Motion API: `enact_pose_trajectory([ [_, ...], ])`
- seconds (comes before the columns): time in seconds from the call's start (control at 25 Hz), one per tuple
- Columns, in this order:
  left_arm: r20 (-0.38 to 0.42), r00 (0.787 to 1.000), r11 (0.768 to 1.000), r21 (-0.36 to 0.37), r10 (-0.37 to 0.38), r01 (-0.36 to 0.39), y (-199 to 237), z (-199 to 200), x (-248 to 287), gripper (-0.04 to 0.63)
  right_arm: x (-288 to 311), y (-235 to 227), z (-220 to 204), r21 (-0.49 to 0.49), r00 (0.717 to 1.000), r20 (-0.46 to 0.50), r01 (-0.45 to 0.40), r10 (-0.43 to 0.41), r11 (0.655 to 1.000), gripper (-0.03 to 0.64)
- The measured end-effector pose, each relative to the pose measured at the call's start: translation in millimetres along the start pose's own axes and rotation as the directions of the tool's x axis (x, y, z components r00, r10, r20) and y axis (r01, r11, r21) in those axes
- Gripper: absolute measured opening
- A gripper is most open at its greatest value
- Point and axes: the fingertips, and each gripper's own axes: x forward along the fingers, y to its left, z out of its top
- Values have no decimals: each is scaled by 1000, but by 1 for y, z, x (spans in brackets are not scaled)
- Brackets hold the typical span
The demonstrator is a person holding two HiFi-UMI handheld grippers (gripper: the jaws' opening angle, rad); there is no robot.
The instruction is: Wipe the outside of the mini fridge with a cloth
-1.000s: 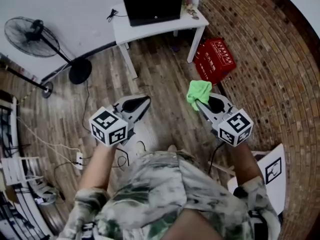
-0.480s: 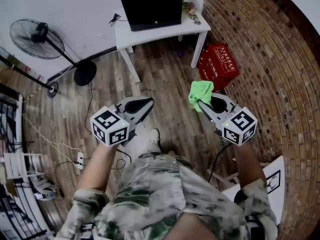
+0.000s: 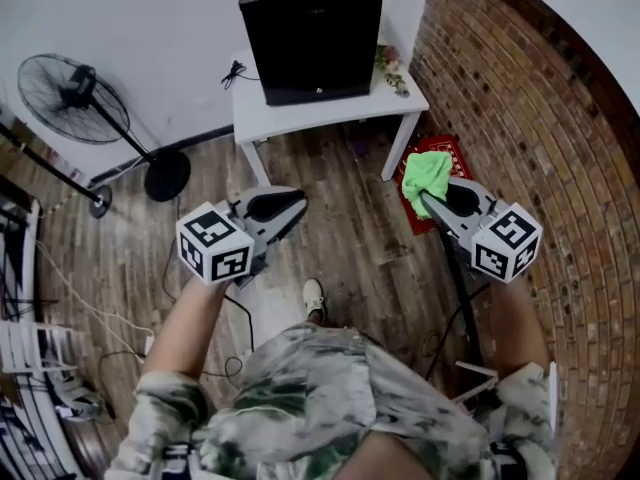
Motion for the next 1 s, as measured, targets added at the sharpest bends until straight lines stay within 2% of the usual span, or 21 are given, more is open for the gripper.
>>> enact_pose_trajectory([
  [0.08,4,1000,1000,3,-26,26,22,16,10,42,17,-25,23,-11,1000,7,1,-1,1000,104],
  [0.16,0,998,998,4,-57,57,45,29,20,119,39,-50,47,-46,1000,4,5,-5,999,104],
  [0.2,0,998,998,3,-69,69,58,36,23,126,51,-62,59,-65,1000,1,7,-7,998,104],
  [0.44,18,994,994,26,-107,106,127,72,45,126,126,-128,125,-145,1000,-8,-13,11,989,104],
  [0.6,16,990,990,21,-138,138,155,87,62,126,170,-161,164,-174,999,-5,-42,41,984,104],
  [0.84,19,982,982,5,-188,188,186,113,98,126,227,-207,216,-235,990,-56,-140,130,962,104],
  [1.0,14,981,980,19,-196,196,213,143,127,126,278,-239,256,-307,974,-122,-222,193,926,104],
])
